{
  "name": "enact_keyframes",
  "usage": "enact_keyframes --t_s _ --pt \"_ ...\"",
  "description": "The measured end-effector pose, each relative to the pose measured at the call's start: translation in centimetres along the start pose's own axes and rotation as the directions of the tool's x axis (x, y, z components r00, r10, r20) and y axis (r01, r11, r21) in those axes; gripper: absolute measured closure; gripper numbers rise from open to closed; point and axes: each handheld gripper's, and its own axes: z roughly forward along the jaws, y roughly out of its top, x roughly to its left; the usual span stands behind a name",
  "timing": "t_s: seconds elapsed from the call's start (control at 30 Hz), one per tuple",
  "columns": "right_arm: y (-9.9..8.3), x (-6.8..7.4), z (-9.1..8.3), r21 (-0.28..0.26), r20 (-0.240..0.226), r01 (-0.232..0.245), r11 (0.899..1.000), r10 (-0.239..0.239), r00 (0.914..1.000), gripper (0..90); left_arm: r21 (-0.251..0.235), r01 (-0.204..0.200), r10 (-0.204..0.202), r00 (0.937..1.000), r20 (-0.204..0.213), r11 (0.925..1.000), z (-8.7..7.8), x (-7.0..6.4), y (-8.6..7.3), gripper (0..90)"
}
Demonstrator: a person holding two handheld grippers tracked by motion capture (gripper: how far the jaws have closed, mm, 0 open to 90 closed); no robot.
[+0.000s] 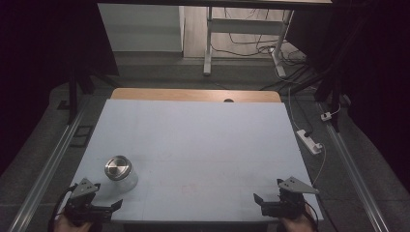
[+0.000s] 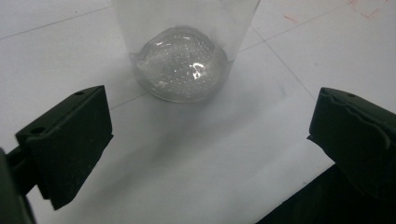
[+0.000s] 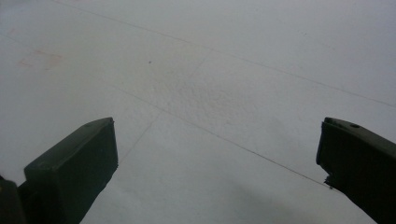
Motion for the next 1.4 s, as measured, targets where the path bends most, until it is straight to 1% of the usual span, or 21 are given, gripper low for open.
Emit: enact_keyframes --t_s 0.1,0.2,0.37,0.5,0.53,0.7,0.77,0.8,0.87,0.97,1.03,1.13,1.17,1.23,1.33,1.37,1.4 --pt "0.0 -0.3 0.0 0.001 -0.01 -0.023 1.0 0.023 0.9997 0.0 0.001 0.007 -0.007 0.9999 0.008 1.0 0.0 0.1 0.0 0.2" --pt "0.0 -0.3 0.1 0.007 -0.009 -0.031 0.999 0.031 0.9995 0.0 0.003 0.009 -0.009 0.9999 0.006 1.0 0.0 0.0 0.0 0.6" --pt "0.0 -0.3 0.2 0.015 -0.018 -0.029 0.999 0.029 0.9994 0.0 0.012 0.012 -0.012 0.9999 0.003 0.9999 0.1 0.1 0.1 0.7" --pt "0.1 -0.4 0.3 0.032 -0.024 -0.03 0.999 0.031 0.9992 0.0 0.015 0.022 -0.022 0.9997 0.01 0.9997 0.2 0.2 0.1 1.0" --pt "0.1 -0.4 0.3 0.033 -0.035 -0.03 0.999 0.031 0.9989 0.0 0.017 0.026 -0.027 0.9996 0.011 0.9995 0.2 0.2 0.1 1.1" --pt "0.1 -0.6 0.3 0.036 -0.044 -0.041 0.998 0.043 0.9981 0.0 0.021 0.045 -0.045 0.9989 0.014 0.9988 0.2 0.4 0.1 0.8" --pt "0.1 -0.6 0.4 0.04 -0.044 -0.043 0.998 0.045 0.998 0.0 0.017 0.05 -0.05 0.9986 0.019 0.9986 0.2 0.5 0.1 0.0" --pt "0.1 -0.6 0.4 0.041 -0.044 -0.042 0.998 0.043 0.9981 0.0 -0.002 0.063 -0.063 0.9975 0.031 0.998 0.1 0.6 0.1 0.0" --pt "0.1 -0.6 0.4 0.044 -0.045 -0.037 0.998 0.039 0.9982 0.0 -0.027 0.065 -0.064 0.9969 0.046 0.9975 -0.1 0.7 0.3 0.0" --pt "0.1 -0.6 0.5 0.053 -0.045 -0.035 0.998 0.038 0.9983 0.0 -0.043 0.059 -0.057 0.9968 0.057 0.9973 -0.2 0.7 0.4 0.0" --pt "0.1 -0.5 0.6 0.057 -0.044 -0.033 0.998 0.035 0.9984 0.0 -0.055 0.048 -0.045 0.9975 0.054 0.9973 -0.2 0.7 0.5 0.0" --pt "0.2 -0.5 0.6 0.06 -0.045 -0.027 0.998 0.029 0.9985 0.0 -0.056 0.041 -0.039 0.9981 0.048 0.9976 -0.2 0.7 0.6 0.0" --pt "0.2 -0.5 0.6 0.062 -0.045 -0.025 0.998 0.028 0.9986 0.0 -0.064 0.035 -0.033 0.9985 0.045 0.9973 -0.2 0.7 0.7 0.0" --pt "0.2 -0.5 0.7 0.064 -0.047 -0.023 0.998 0.026 0.9985 0.0 -0.067 0.033 -0.03 0.9987 0.042 0.9972 -0.2 0.7 0.7 0.0" --pt "0.2 -0.4 0.7 0.067 -0.05 -0.021 0.998 0.025 0.9984 0.0 -0.083 0.031 -0.027 0.9989 0.038 0.9961 -0.1 0.8 0.9 0.0" --pt "0.2 -0.4 0.7 0.068 -0.051 -0.021 0.997 0.024 0.9984 0.0 -0.096 0.013 -0.009 0.9992 0.038 0.9953 0.1 0.9 1.1 0.0" --pt "0.2 -0.4 0.7 0.068 -0.051 -0.021 0.997 0.024 0.9984 0.0 -0.096 0.013 -0.009 0.9992 0.038 0.9953 0.1 0.9 1.1 0.0"
